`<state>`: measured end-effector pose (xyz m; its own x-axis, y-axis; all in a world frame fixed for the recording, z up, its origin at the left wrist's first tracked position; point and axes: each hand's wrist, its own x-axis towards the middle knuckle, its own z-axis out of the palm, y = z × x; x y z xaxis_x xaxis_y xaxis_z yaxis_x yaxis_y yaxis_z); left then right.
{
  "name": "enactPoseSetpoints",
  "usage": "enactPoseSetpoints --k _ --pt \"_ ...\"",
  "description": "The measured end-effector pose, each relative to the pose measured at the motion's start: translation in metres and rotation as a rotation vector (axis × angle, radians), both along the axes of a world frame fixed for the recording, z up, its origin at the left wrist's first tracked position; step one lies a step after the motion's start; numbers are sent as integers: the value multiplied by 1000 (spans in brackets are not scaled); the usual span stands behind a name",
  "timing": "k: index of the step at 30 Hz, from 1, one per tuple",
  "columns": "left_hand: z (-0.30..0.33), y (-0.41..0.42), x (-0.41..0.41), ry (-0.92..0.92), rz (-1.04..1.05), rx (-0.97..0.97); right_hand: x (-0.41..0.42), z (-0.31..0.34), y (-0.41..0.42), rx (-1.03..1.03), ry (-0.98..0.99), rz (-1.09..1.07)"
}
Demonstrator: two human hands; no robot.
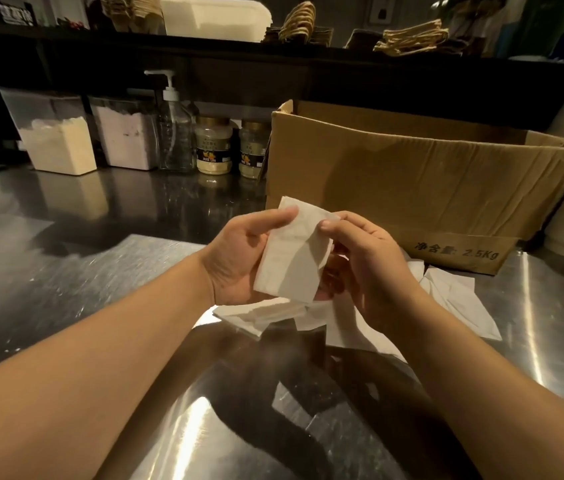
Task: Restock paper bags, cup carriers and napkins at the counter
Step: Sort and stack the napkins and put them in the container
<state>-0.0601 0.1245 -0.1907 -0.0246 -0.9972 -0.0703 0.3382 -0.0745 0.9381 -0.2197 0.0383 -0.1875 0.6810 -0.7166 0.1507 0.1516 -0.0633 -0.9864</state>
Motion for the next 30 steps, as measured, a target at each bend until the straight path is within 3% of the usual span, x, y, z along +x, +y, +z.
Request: enactPoseSetpoints --k 4,8,14,19,25,30 --pt "3 0 -3 -93 3 92 4 -4 0 -22 -8 -64" --pt "7 0 -1 -58 0 199 7 -7 -2 -72 14 -128" --pt "11 -2 3 181 37 123 7 -7 -5 -153 -28 -205" --pt "12 -3 9 333 110 52 8 -12 -2 -368 85 -261" --pt "9 -4 18 466 187 -18 5 -13 3 -747 279 -170" --pt "7 -6 23 507 264 -52 2 -15 2 -863 426 29"
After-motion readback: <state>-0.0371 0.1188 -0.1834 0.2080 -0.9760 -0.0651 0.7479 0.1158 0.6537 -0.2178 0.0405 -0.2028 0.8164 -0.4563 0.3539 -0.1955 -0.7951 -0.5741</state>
